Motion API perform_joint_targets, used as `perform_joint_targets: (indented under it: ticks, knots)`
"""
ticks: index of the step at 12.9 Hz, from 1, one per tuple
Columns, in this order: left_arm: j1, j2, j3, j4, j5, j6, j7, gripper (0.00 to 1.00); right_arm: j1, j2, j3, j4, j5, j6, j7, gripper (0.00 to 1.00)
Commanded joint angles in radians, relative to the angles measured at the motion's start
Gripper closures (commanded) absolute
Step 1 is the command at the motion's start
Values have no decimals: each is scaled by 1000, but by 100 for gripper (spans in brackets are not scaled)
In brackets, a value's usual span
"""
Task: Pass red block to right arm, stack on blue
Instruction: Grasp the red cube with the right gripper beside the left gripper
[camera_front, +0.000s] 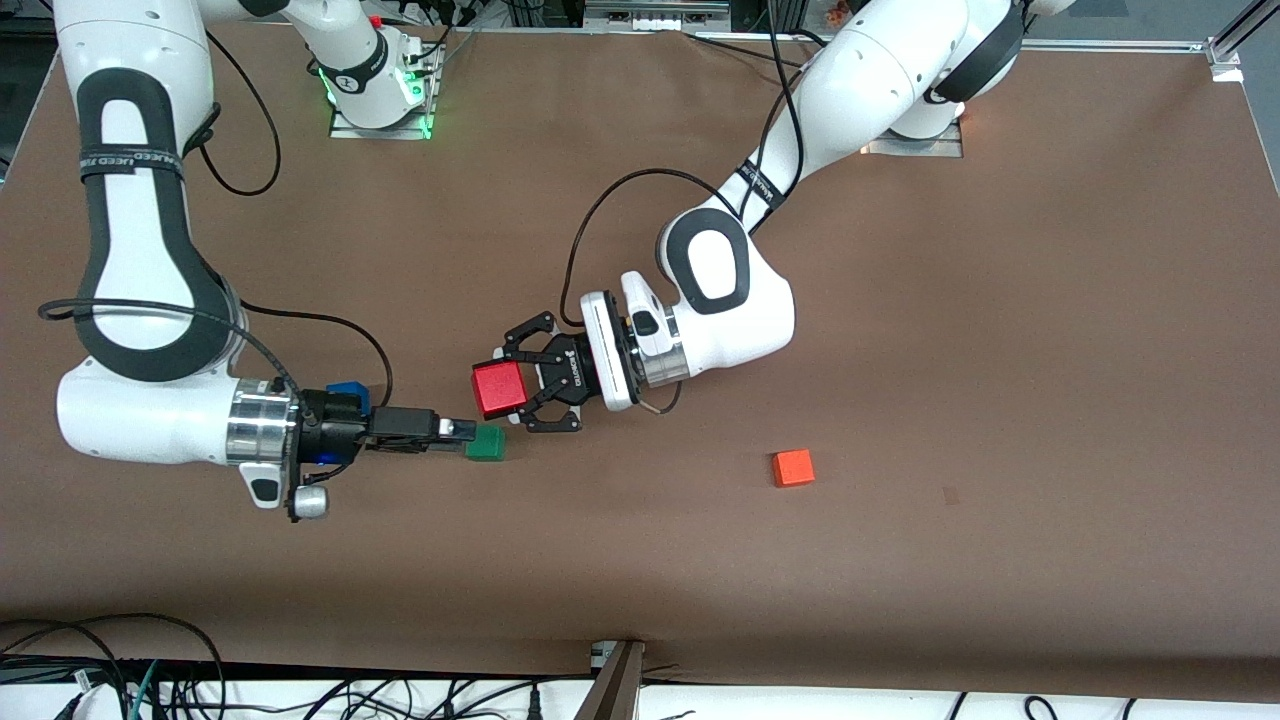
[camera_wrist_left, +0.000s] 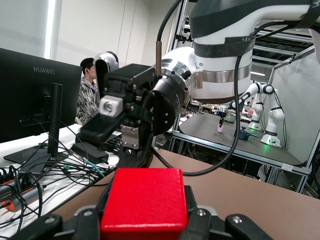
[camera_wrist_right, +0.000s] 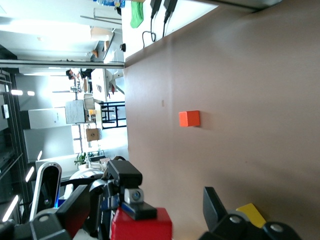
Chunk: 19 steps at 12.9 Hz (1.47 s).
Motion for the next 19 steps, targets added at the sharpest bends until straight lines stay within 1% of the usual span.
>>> perform_joint_targets:
  ticks: [1,3,5,7,10,11,12,14,15,16,17,19]
  knots:
    - [-16,5,5,30,-30,25,-7,100,19,12,2,28,14,2,-1,0]
    - [-16,5,5,30,-30,27,-20,100,22,9,2,25,8,-21,-4,0]
    - [-17,5,5,30,-30,27,-23,100,15,8,-3,25,4,-91,-3,0]
    - [-21,5,6,30,-30,27,-24,100,10,8,-6,25,-5,-134,-7,0]
    - [-21,5,6,30,-30,27,-24,100,5,8,-6,24,-19,-157,-4,0]
    - [-21,7,6,30,-30,27,-24,100,2,8,-6,24,-19,-157,-6,11]
    - [-21,7,6,30,-30,27,-24,100,-2,8,-6,24,-19,-156,-3,43]
    - [-21,7,6,30,-30,27,-26,100,-1,8,-6,24,-19,-148,-10,73]
    - [-21,7,6,30,-30,27,-24,100,1,8,-6,24,-19,-145,-10,84]
    - [-21,7,6,30,-30,27,-26,100,1,8,-6,24,-19,-145,-10,90]
    - [-21,7,6,30,-30,27,-26,100,1,8,-6,24,-18,-145,-10,99]
    - [-21,7,6,31,-30,27,-26,100,4,8,-6,24,-16,-147,-10,100]
